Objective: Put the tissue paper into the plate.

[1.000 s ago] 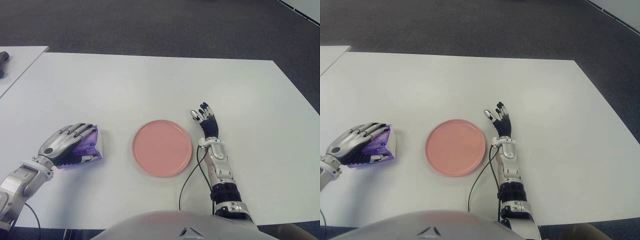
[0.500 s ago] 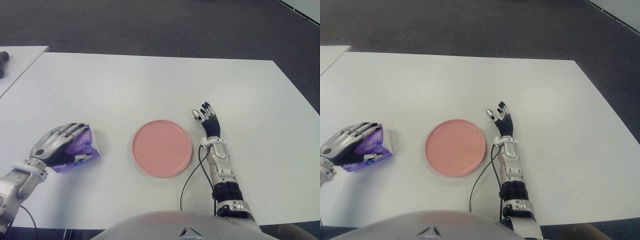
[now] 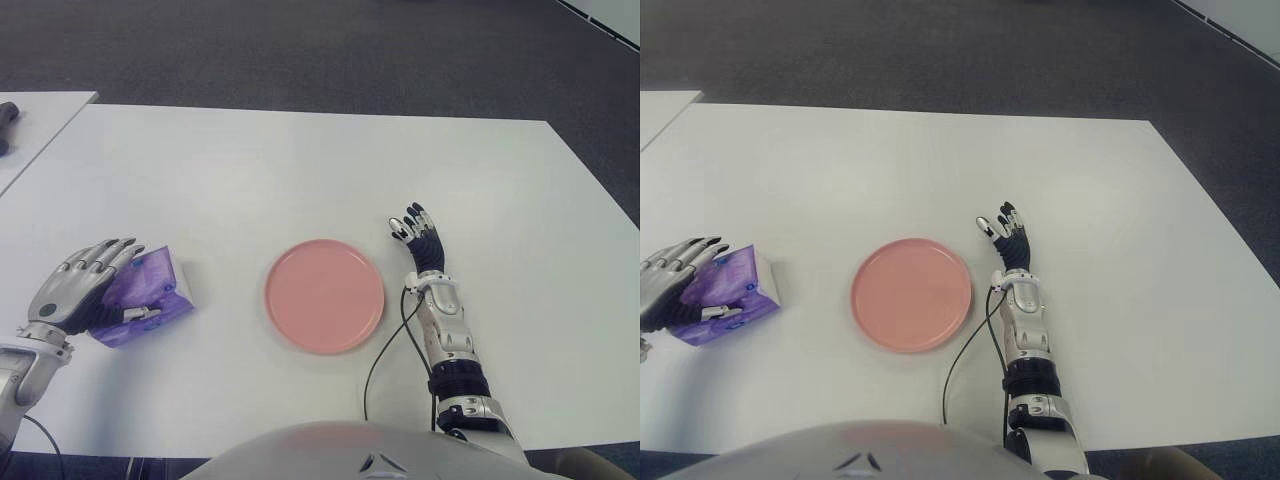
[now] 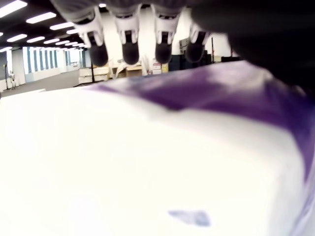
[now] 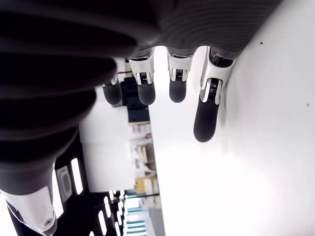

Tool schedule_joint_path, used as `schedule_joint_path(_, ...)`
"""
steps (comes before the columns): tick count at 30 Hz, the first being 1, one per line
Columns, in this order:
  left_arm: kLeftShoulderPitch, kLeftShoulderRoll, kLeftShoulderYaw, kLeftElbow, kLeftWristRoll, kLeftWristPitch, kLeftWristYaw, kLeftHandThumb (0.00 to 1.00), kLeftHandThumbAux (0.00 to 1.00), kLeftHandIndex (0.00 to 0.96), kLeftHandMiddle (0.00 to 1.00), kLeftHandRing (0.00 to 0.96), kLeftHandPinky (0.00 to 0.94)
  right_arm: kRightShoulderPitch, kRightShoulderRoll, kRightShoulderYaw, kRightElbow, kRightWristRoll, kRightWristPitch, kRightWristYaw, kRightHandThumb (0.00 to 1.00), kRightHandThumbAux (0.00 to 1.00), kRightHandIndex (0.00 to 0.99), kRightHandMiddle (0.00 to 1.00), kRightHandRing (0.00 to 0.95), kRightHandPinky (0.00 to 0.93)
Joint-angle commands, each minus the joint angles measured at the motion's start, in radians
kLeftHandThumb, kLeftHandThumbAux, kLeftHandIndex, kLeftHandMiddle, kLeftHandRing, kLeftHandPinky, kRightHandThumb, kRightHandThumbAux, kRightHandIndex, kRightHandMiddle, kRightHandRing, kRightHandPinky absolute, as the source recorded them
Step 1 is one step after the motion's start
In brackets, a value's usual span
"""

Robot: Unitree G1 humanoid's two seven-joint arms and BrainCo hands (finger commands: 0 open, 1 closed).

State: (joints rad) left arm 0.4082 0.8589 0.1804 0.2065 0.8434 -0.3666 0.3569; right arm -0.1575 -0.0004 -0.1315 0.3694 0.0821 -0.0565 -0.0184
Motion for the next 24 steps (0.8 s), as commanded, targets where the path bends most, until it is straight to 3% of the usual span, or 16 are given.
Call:
schedule_joint_path(1,-0.020,0.016,-0.038,0.052,0.028,-0.008,0.059,0.170,0.338,0.000,0.000,0.000,0.010,0.039,-0.002,-0.009,0.041,0.012,0.062,0.001,0.204,0.660,0.000,0.000,0.000,0.009)
schedule_joint_path(11,-0.055,0.036,-0.106,0.135,0.066,-0.009,0.181,0.180,0.365,0.000,0.000,0.000,0.028,0.042,-0.008,-0.015,0.029,0.014,0.072,0.008,0.204,0.660,0.000,0.000,0.000,0.009)
schedule_joint_path(24,-0.058,0.038,-0.141,0.141,0.042,0.026,0.190,0.210,0.397,0.000,0.000,0.000,0.003,0.047,-0.014,-0.020,0.013,0.018,0.083,0.015,0.204,0.660,0.000,0.000,0.000,0.009)
